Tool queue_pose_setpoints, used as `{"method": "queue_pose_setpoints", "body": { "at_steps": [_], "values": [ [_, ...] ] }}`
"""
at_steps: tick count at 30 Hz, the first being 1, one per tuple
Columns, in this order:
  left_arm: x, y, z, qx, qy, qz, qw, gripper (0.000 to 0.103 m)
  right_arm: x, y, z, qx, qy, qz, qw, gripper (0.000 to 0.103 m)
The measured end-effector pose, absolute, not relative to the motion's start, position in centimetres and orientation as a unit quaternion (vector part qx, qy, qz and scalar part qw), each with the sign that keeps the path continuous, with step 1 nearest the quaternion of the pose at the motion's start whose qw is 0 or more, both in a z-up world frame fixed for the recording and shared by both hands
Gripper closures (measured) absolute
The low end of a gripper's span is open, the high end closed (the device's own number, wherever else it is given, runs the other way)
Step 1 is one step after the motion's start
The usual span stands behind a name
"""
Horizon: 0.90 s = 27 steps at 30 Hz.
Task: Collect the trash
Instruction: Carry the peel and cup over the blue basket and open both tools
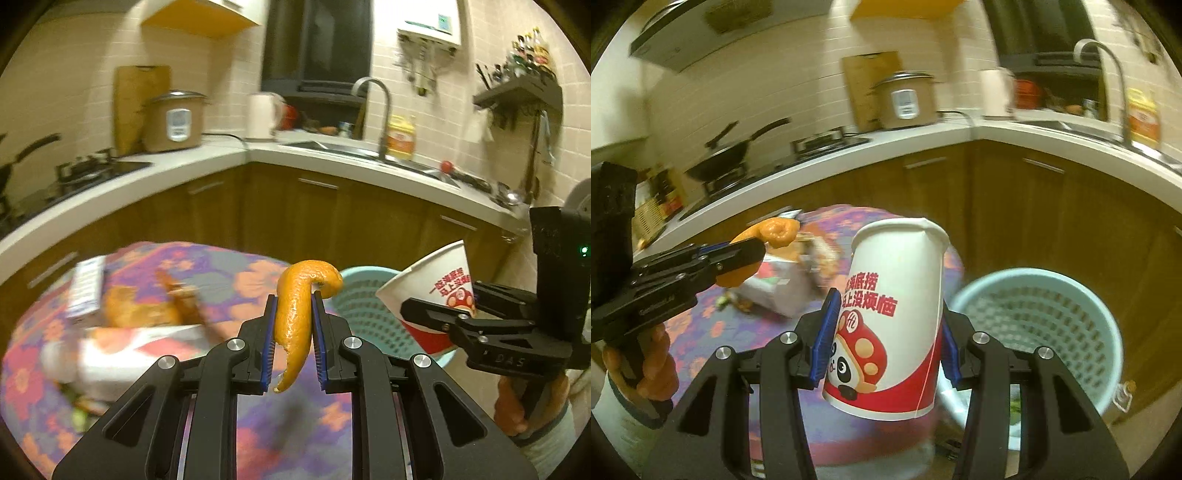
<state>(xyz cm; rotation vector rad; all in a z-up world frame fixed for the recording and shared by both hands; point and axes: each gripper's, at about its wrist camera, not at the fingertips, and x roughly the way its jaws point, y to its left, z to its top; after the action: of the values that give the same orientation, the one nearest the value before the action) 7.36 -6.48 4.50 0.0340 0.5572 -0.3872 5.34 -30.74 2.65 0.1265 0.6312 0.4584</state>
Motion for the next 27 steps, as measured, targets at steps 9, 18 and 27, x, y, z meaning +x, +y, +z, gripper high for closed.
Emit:
{"method": "queue_pose_setpoints", "body": {
  "at_steps": [9, 18, 27],
  "values": [
    [11.7, -15.4, 1.5, 0.043, 0.32, -0.247, 0.914, 0.087, 8.1, -38.3, -2.2, 0.12, 0.345, 0.142, 0.92, 0.058],
    [16.6, -19.0, -3.5, 0.022, 0.405, -0.265, 0.875, 0.085, 11.8, -41.3, -8.1, 0.166, 0.424, 0.092, 0.886, 0.055],
    [17.0, -19.2, -4.3, 0.023, 0.415, -0.259, 0.872, 0.048, 12.5, -42.1, -9.5, 0.193, 0.443, 0.086, 0.871, 0.032]
  ]
}}
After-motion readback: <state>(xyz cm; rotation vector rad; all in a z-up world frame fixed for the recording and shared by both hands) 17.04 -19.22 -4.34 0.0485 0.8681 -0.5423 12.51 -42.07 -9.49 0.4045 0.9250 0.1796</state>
